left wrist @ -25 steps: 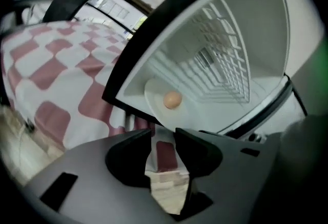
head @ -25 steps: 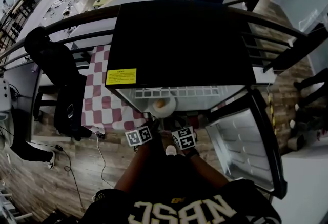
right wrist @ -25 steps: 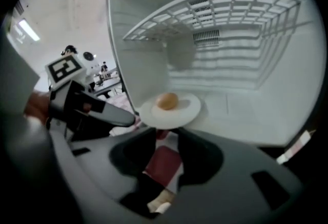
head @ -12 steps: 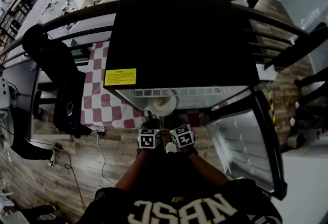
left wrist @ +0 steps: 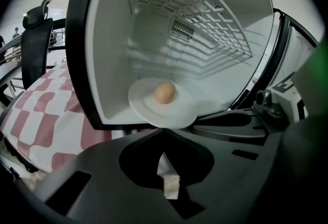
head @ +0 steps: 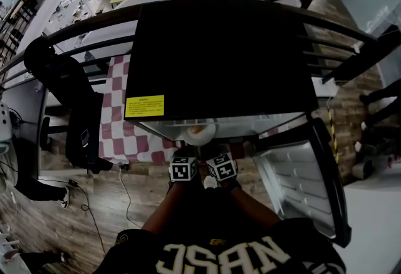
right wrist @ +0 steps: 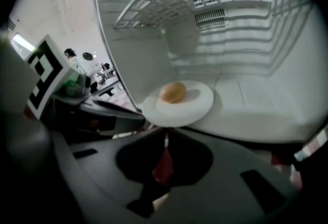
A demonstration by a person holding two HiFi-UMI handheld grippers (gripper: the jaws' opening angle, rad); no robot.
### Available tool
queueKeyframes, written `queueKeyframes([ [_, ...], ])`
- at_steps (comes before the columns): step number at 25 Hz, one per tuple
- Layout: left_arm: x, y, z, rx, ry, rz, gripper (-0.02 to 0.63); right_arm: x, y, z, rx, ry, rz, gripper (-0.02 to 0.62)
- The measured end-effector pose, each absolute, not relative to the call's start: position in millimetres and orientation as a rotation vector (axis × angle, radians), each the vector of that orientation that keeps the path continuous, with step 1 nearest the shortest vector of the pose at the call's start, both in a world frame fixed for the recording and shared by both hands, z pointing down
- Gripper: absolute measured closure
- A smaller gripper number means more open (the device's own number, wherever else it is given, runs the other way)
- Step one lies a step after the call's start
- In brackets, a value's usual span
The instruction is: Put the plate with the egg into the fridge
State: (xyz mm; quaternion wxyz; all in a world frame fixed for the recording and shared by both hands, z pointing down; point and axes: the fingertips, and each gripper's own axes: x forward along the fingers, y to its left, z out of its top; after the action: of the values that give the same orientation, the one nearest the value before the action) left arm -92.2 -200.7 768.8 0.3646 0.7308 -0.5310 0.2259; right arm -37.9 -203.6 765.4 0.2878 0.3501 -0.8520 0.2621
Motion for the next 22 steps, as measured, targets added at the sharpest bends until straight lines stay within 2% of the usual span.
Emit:
queueKeyframes([
  [22,-96.9,-244.6,757.9,1.837,-1.38,0.516,0.586,-40.7,-250.8,749.8,1.025,-2.292,0.832,0.56],
])
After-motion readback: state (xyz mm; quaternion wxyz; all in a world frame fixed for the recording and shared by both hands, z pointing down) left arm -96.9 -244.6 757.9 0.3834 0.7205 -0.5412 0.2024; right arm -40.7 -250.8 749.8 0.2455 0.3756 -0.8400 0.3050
